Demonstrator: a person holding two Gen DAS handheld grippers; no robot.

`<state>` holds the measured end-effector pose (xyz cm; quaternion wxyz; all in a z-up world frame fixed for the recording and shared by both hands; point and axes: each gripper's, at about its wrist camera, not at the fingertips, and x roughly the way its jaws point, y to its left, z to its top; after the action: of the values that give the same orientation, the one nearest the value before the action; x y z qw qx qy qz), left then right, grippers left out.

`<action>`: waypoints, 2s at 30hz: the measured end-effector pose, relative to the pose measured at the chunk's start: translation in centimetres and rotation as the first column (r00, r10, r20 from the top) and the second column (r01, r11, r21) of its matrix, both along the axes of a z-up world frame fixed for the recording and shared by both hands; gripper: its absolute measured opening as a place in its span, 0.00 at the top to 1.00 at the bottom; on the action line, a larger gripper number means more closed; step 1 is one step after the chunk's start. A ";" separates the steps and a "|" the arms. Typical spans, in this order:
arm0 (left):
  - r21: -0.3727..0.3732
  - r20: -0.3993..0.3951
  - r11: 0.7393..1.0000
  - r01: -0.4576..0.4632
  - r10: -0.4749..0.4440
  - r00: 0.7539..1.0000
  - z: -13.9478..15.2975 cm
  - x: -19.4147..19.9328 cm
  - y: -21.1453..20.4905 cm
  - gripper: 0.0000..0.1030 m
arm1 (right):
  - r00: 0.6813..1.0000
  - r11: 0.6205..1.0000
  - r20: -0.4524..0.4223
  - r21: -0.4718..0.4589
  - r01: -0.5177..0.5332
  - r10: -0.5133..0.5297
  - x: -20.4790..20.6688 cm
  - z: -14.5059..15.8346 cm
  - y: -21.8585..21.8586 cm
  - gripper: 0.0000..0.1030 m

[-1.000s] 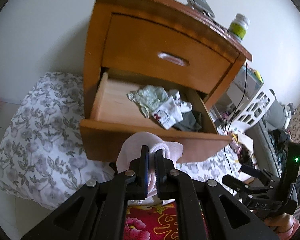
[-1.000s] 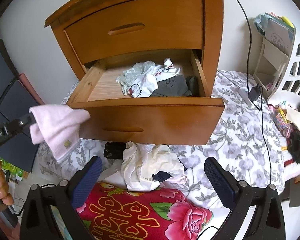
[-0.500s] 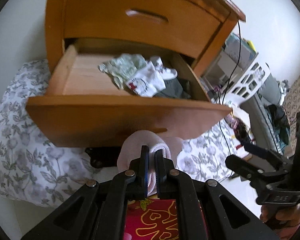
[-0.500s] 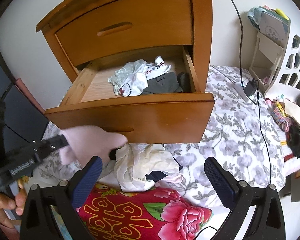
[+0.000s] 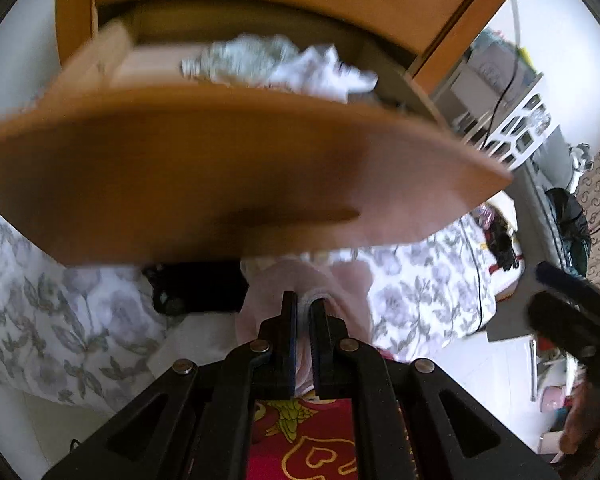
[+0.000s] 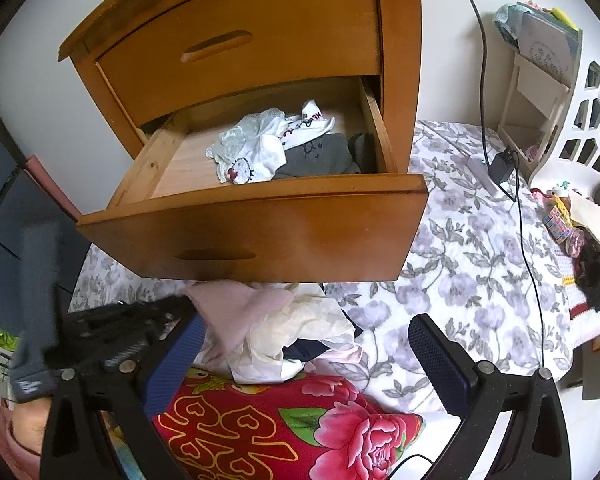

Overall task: Organize soft objects
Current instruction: 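Lower the pink sock onto the garment pile and open the left gripper, then withdraw the left gripper from the pink sock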

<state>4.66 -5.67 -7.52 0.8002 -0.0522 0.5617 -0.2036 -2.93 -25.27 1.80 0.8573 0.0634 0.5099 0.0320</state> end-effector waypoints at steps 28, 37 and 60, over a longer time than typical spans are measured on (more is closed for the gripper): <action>0.042 -0.111 0.999 -0.007 0.012 0.994 -1.8 -0.4 1.1 0.70 | 1.000 1.000 -0.011 -0.008 -0.009 0.009 0.2 -0.3 0.5 0.00; 0.019 0.006 0.999 -0.040 0.040 0.999 3.1 -1.0 2.8 0.68 | 1.000 1.000 0.011 -0.005 -0.006 0.007 -0.2 0.5 0.5 0.00; 0.079 0.348 0.962 -0.261 0.219 0.912 12.5 -2.4 7.7 0.27 | 0.999 1.000 0.038 -0.004 -0.022 0.022 -0.4 1.5 1.3 0.00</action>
<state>2.27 1.99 4.99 0.9048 -0.0357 0.4178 -0.0741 -3.30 -24.01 3.30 0.8665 0.0556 0.4943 0.0414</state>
